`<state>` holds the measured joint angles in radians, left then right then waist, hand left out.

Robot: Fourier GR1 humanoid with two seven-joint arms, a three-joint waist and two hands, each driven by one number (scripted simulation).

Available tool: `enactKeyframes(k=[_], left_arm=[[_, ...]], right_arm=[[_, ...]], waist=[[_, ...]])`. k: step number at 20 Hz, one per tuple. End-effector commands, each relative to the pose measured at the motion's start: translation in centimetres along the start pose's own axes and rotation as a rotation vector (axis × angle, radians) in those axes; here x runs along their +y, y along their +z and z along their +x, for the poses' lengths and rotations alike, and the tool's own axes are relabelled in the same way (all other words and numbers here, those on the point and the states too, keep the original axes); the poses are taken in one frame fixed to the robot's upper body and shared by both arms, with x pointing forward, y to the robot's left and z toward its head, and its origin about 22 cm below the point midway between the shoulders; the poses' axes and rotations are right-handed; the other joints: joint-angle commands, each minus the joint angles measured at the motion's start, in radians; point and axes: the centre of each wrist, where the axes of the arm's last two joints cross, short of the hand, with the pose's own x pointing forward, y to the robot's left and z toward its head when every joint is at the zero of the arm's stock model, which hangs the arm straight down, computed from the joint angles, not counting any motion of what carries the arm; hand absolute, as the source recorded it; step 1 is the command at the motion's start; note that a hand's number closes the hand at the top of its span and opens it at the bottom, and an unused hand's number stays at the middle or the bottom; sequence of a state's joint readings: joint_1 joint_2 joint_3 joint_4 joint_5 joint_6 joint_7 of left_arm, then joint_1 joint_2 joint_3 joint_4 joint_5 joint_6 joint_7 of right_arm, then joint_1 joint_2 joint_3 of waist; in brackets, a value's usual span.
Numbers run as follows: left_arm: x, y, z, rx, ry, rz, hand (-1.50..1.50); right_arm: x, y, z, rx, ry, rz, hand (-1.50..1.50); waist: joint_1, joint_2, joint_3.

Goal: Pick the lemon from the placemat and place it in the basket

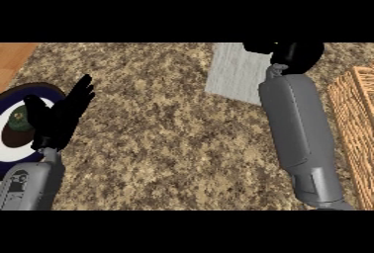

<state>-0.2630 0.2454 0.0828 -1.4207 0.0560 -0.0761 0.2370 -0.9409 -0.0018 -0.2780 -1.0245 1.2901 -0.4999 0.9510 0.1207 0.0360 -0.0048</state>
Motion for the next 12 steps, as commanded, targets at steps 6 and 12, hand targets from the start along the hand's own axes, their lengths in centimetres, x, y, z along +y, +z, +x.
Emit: enactKeyframes(k=[6,12], left_arm=[[0.3,-0.6,-0.1,0.008,0.007,0.022,0.0],[0.9,-1.2,1.0,0.008,0.015,0.029,0.0]], right_arm=[[-2.5,-0.3,9.2,0.102,-0.02,-0.305,1.5],[-3.9,-1.8,11.6,0.144,0.058,-0.407,1.5]], waist=[[-0.018,-0.003,-0.002],[-0.029,-0.003,0.001]])
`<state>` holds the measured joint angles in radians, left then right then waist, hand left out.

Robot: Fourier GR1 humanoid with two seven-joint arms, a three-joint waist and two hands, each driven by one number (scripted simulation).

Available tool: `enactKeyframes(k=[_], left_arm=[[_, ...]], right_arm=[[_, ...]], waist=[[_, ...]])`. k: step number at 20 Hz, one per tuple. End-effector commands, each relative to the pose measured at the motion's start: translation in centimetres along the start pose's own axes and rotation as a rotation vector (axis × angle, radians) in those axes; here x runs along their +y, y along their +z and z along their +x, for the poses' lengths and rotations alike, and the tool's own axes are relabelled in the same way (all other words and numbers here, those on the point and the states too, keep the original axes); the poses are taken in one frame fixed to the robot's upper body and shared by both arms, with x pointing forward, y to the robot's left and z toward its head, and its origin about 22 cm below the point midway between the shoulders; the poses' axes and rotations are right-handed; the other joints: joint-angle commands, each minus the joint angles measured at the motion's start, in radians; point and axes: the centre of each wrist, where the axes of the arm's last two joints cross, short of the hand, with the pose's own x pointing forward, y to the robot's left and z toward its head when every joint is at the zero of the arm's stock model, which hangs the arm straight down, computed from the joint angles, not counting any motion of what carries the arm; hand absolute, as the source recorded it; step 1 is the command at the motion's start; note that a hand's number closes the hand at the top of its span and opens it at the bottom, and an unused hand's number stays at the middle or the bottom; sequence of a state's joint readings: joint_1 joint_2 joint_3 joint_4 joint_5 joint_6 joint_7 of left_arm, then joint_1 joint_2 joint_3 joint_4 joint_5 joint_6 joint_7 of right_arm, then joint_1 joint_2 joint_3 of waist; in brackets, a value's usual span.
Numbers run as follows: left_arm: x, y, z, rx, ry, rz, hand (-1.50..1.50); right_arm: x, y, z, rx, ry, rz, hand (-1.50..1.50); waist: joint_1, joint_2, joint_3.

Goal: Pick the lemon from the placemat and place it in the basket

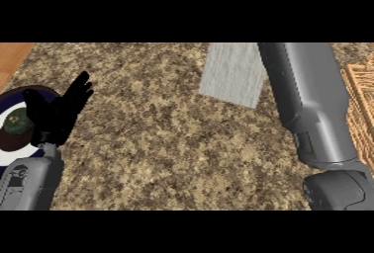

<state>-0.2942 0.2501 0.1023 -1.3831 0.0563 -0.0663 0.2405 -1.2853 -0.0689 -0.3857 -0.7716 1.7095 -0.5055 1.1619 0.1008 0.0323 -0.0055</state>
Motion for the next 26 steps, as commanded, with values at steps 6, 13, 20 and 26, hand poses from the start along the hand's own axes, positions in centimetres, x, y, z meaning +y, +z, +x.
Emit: enactKeyframes(k=[6,13,20,26], left_arm=[[-0.2,0.0,-0.6,0.01,-0.002,0.012,0.0],[0.0,-0.3,0.3,0.005,0.003,0.019,0.0],[1.4,1.2,-1.4,0.042,0.012,0.048,0.0],[1.0,1.0,-2.4,0.06,0.018,0.07,0.0]], right_arm=[[-3.3,-5.0,3.1,0.23,0.006,-0.188,1.5],[-2.4,-7.9,0.8,0.291,0.156,-0.291,1.5],[-1.4,-10.1,-2.2,0.369,0.239,-0.345,1.5],[0.8,-8.8,-5.0,0.353,0.281,-0.299,1.5]], waist=[[-0.017,0.0,0.002],[-0.037,-0.005,0.003],[-0.054,-0.02,0.004],[-0.092,-0.028,0.005]])
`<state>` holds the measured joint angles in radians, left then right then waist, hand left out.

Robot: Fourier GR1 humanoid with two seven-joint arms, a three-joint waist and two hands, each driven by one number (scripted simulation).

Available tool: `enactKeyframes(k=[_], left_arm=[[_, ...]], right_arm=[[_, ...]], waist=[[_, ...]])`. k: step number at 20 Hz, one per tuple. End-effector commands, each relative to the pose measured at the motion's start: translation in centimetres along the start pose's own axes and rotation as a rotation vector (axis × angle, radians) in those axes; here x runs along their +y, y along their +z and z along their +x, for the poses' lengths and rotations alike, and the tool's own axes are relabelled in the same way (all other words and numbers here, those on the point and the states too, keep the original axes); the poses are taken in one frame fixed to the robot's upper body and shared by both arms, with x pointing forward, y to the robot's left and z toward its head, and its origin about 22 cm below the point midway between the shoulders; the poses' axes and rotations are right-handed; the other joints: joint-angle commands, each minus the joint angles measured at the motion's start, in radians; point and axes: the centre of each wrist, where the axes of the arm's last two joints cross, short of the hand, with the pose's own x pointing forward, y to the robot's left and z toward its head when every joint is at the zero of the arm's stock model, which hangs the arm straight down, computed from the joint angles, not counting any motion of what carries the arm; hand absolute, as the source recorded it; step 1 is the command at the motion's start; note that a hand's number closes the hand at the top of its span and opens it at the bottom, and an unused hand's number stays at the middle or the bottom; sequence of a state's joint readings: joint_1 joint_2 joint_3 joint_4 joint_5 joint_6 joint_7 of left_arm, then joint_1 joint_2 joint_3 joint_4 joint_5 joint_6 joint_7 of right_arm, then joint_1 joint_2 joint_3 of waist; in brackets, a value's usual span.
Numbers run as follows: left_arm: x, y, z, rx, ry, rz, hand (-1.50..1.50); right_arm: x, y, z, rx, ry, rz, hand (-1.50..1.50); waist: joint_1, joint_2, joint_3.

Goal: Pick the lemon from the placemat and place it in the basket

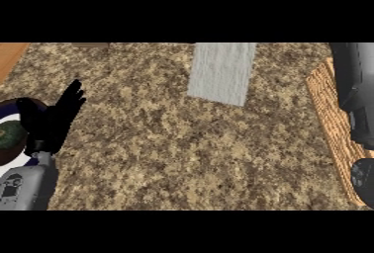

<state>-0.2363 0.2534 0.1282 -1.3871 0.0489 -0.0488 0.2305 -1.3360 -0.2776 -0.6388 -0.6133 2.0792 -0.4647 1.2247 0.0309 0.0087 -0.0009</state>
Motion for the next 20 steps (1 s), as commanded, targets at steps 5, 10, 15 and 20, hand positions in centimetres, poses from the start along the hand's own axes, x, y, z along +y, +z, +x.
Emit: enactKeyframes(k=[5,10,15,20], left_arm=[[0.8,-0.5,1.5,0.002,0.007,0.043,0.0],[1.0,0.5,-1.2,0.013,0.028,0.027,0.0],[1.9,0.1,-0.6,-0.002,0.016,0.039,0.0],[0.9,0.3,0.0,0.013,0.013,0.028,0.0]], right_arm=[[1.7,0.6,-2.5,0.22,-0.048,0.021,1.5],[3.6,0.2,-5.6,0.217,-0.039,0.004,1.5],[4.4,-2.2,-8.8,0.385,-0.079,-0.093,-1.5],[5.6,-0.8,-10.7,0.307,-0.036,-0.066,-1.5]], waist=[[-0.03,-0.01,0.001],[-0.031,-0.01,0.001],[-0.024,-0.005,0.001],[-0.024,-0.009,0.001]])
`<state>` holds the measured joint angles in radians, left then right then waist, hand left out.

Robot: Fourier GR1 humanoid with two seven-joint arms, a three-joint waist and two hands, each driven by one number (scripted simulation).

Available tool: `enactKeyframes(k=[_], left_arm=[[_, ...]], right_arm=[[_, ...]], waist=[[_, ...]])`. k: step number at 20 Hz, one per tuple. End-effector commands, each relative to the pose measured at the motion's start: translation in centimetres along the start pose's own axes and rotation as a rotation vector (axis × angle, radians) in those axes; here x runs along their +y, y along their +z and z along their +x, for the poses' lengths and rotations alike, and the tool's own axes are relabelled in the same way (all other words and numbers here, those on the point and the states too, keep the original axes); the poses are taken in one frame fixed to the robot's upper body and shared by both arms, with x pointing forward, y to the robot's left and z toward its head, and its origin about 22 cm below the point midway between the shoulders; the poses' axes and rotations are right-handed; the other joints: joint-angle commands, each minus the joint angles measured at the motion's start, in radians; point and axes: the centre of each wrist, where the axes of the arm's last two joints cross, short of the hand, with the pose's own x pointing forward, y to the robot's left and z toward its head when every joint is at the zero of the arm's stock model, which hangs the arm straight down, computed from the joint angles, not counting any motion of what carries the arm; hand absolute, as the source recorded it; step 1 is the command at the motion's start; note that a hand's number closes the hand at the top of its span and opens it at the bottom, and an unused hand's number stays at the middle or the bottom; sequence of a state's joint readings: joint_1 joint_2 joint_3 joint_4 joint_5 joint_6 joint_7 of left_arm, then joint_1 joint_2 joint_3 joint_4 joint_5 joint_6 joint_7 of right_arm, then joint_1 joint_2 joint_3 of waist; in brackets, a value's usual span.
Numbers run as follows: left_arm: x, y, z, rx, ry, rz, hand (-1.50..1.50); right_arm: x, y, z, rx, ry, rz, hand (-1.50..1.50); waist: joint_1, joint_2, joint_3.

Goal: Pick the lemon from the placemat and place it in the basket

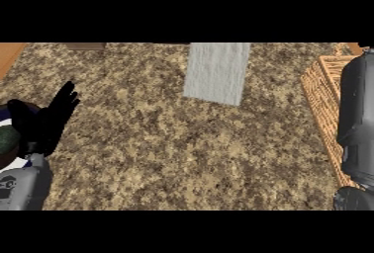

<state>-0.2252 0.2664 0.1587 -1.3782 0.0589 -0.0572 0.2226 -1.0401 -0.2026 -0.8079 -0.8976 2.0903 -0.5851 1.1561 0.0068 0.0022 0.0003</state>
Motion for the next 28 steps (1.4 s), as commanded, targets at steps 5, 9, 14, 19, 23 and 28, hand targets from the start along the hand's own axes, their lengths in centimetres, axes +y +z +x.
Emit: enactKeyframes(k=[5,9,14,19,23,28], left_arm=[[1.3,-0.4,0.3,0.002,0.006,0.008,0.0],[0.2,-0.3,0.6,-0.005,0.003,-0.009,0.0],[-0.1,1.3,-2.2,0.033,-0.005,0.016,0.0],[0.7,0.9,-1.7,0.036,-0.004,0.026,0.0],[1.1,0.5,-0.9,0.041,-0.003,0.025,0.0],[0.9,0.4,-1.0,0.026,-0.013,0.029,0.0]], right_arm=[[-1.0,-1.0,-0.4,0.126,-0.18,-0.055,-1.5],[-4.3,-3.2,0.2,0.245,-0.349,-0.174,-1.5],[-7.1,-3.4,-2.7,0.323,-0.479,-0.294,-1.5],[-10.4,-2.9,-6.0,0.354,-0.507,-0.264,-1.5],[-12.7,-2.1,-7.8,0.343,-0.485,-0.166,-1.5],[-15.4,-1.0,-11.6,0.312,-0.482,-0.077,-1.5]], waist=[[-0.001,-0.001,0.0],[-0.01,-0.006,0.0],[-0.027,-0.018,-0.001],[-0.024,-0.022,-0.002],[-0.021,-0.026,-0.002],[-0.037,-0.025,-0.002]])
